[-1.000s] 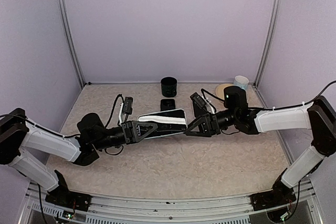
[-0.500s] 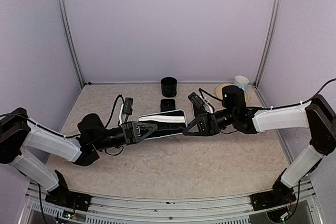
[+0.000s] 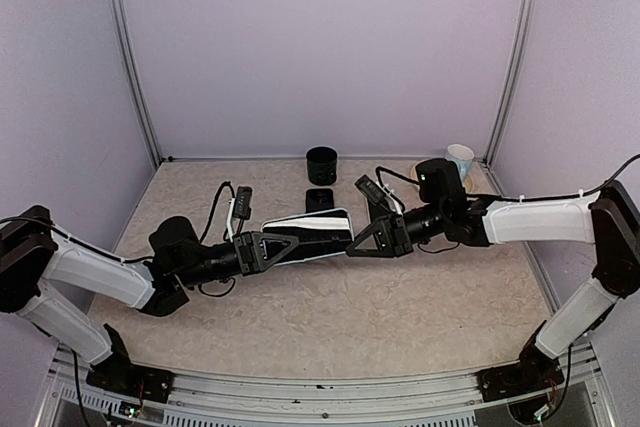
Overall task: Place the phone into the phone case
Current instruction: Press the bottom corners of the phone case.
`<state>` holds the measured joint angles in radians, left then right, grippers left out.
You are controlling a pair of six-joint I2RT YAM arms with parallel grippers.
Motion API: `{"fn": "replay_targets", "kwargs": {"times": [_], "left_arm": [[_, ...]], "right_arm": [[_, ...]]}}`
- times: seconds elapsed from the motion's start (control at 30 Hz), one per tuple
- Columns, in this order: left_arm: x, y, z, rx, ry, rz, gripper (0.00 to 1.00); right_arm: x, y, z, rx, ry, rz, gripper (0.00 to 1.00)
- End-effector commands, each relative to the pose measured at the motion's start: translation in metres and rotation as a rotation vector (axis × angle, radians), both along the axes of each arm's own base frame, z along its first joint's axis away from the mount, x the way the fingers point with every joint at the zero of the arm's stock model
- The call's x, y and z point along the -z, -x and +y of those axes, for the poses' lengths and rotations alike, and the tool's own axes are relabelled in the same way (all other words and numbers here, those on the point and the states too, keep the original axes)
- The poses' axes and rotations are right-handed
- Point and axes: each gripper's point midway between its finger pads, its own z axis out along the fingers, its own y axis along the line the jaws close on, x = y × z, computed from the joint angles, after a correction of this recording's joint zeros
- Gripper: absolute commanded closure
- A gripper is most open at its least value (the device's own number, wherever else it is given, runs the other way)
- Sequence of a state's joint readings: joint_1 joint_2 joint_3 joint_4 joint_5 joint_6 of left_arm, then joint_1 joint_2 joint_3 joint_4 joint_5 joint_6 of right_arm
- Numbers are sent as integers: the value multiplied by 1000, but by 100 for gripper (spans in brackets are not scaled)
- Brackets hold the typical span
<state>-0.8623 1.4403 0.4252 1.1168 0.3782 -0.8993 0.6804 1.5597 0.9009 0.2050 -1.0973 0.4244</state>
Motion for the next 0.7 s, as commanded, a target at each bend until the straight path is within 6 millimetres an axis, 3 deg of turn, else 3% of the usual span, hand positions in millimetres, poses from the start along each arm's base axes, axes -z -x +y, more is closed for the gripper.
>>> {"fn": "replay_targets", "kwargs": {"times": [0.0, 0.13, 0.43, 0.67], "left_arm": [[-4, -9, 4, -56, -8, -16, 100], [-5, -9, 6, -54, -6, -15, 100], [-6, -11, 9, -53, -1, -4, 100], [4, -19, 12, -87, -25, 37, 100]], "right_arm": [[-31, 16, -3, -61, -76, -111, 100], [-46, 39, -14, -151, -158, -174, 98], [-63, 53, -28, -144, -205, -392, 98], [-56, 46, -30, -84, -158, -441, 81]]}}
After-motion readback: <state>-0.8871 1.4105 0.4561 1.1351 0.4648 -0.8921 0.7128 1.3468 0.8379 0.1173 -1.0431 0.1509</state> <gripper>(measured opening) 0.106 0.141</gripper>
